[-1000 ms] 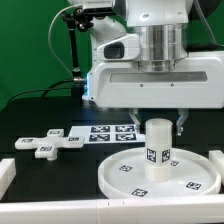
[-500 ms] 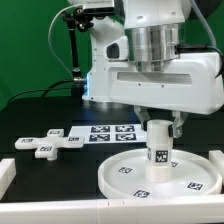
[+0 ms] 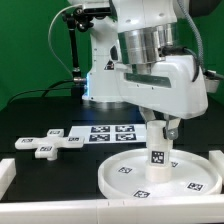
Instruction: Assemble round table
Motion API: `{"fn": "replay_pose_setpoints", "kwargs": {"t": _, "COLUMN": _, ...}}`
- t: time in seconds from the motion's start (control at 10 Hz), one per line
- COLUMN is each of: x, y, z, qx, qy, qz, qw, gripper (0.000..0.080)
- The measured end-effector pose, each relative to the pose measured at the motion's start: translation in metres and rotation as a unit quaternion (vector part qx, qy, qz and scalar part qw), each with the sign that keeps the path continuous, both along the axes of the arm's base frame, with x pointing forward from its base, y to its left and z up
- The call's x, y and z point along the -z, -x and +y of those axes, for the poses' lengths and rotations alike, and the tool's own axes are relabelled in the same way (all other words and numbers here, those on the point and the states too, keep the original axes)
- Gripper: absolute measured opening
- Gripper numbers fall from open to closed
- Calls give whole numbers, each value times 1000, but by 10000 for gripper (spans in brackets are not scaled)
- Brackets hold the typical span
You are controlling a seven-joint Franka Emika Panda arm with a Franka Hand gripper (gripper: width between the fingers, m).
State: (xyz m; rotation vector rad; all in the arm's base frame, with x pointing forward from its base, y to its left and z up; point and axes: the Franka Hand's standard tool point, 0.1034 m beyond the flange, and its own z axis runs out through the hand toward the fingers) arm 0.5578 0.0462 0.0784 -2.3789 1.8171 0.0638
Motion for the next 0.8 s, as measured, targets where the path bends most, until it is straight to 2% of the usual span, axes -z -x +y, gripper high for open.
{"fn": "replay_pose_setpoints", "kwargs": {"t": 0.2, "x": 0, "y": 0, "z": 0, "qx": 41, "qy": -6, "qz": 5, "qw": 999, "gripper": 412}}
{"fn": "replay_pose_setpoints", "kwargs": {"t": 0.4, "x": 0, "y": 0, "z": 1, "qx": 14, "qy": -4, "qz": 1, "qw": 1000, "gripper": 420}}
{"fn": "replay_pose_setpoints", "kwargs": {"t": 0.5, "x": 0, "y": 0, "z": 1, "qx": 11, "qy": -4, "qz": 1, "qw": 1000, "gripper": 580}}
{"fn": "replay_pose_setpoints", "kwargs": {"t": 0.6, "x": -2, "y": -3, "z": 0, "qx": -30, "qy": -2, "qz": -3, "qw": 1000, "gripper": 580}}
{"fn": "replay_pose_setpoints", "kwargs": {"t": 0.7, "x": -3, "y": -5, "z": 2, "qx": -74, "qy": 0, "qz": -11, "qw": 997, "gripper": 635}}
{"fn": "replay_pose_setpoints", "kwargs": {"t": 0.8, "x": -2, "y": -4, "z": 2, "qx": -114, "qy": 2, "qz": -16, "qw": 993, "gripper": 645}}
